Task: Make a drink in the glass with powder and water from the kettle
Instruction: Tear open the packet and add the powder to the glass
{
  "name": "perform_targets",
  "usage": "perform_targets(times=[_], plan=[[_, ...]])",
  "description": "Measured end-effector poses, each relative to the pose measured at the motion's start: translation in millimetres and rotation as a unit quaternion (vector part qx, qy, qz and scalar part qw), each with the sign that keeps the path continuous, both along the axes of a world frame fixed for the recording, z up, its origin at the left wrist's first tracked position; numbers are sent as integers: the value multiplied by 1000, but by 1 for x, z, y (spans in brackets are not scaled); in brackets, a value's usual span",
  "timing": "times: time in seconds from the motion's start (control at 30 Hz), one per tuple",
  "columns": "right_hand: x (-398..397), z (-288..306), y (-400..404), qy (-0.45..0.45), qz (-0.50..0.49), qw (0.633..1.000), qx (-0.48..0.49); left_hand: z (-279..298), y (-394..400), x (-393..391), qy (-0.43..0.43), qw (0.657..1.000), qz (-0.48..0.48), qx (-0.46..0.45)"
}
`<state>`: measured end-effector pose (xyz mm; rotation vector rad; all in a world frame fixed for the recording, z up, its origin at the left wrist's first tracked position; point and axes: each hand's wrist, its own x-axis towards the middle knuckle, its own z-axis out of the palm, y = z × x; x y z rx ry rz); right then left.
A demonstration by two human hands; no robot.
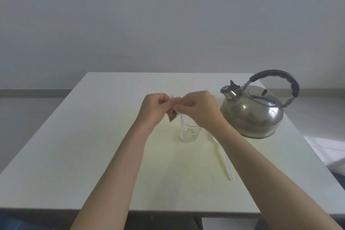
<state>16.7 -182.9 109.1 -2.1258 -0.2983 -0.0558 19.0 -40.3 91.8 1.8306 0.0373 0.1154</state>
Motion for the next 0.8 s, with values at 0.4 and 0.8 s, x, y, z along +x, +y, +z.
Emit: perform_targets(times=[0.4, 0.8], plan=[[5, 8, 0, -45, -25, 997, -54, 3, -8, 7, -30, 999, -25, -32], [9, 0, 1, -91, -89, 978, -168, 14, -10, 6, -19, 986, -34, 163]])
